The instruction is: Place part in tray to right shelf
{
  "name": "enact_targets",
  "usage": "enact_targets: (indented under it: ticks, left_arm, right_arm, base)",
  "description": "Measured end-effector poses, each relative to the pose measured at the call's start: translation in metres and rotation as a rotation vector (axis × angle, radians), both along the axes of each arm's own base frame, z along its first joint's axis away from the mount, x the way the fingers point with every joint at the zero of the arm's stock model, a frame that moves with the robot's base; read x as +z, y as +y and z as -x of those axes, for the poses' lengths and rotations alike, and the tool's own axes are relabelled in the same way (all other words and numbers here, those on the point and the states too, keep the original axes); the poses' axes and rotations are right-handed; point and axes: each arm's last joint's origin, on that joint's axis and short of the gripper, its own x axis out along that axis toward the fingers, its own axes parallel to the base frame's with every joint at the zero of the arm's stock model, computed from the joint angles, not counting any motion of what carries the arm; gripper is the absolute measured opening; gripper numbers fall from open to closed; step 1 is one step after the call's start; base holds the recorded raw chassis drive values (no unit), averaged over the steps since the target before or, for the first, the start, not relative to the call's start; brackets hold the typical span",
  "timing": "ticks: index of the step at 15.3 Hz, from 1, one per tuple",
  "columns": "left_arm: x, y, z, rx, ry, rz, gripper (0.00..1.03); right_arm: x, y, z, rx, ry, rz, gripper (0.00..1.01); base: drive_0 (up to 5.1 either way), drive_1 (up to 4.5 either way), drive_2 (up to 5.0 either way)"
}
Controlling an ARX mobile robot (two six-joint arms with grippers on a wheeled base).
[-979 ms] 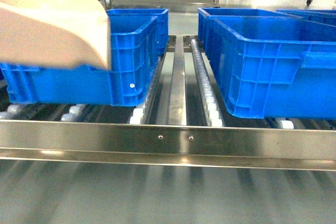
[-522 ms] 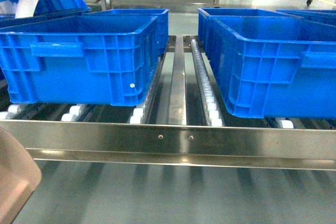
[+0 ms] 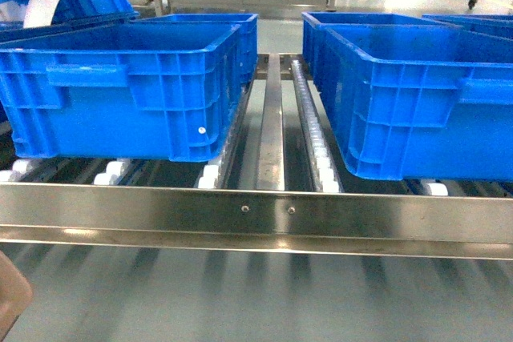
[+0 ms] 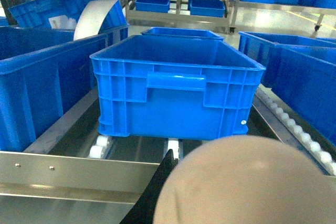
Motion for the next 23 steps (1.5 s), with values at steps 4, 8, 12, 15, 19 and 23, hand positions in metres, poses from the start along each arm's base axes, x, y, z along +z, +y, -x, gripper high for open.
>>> enact_targets:
  ticks: [4, 8, 12, 15, 19, 23]
  left_arm:
    - [-0.008, 0.0, 0.007, 0.0, 0.014, 0.0, 0.12]
    - [-0.013, 0.0, 0.018, 0.0, 0.005, 0.0, 0.12]
    - [-0.018, 0.0, 0.025, 0.0, -0.012, -0.001, 0.12]
    - [-0.019, 0.0, 0.03, 0.003, -0.008, -0.001, 0.12]
    - [-0.019, 0.0, 0.035, 0.0, -0.014, -0.001, 0.12]
    - [-0.022, 0.0, 0.045, -0.001, 0.005, -0.002, 0.12]
  right_arm:
    - [-0.003, -0.005, 0.004, -0.001, -0.001, 0.0, 0.2]
    - [-0.009, -0.018, 0.011, -0.003, -0.022, -0.004, 0.02]
    - [-0.009, -0.018, 0.016, 0.001, -0.019, -0.005, 0.02]
    - [-0.014, -0.017, 0.028, 0.003, 0.004, -0.005, 0.02]
    - [-0.013, -0.017, 0.028, 0.004, -0.008, -0.005, 0.02]
    - [-0.013, -0.017, 0.028, 0.002, -0.008, -0.005, 0.02]
  base:
    - [0.0, 0.0, 0.0]
    - [0.0, 0.0, 0.0]
    - [0.0, 0.0, 0.0]
    - [0.0, 0.0, 0.0]
    - [0.0, 0.0, 0.0]
    - [0.0, 0.0, 0.0]
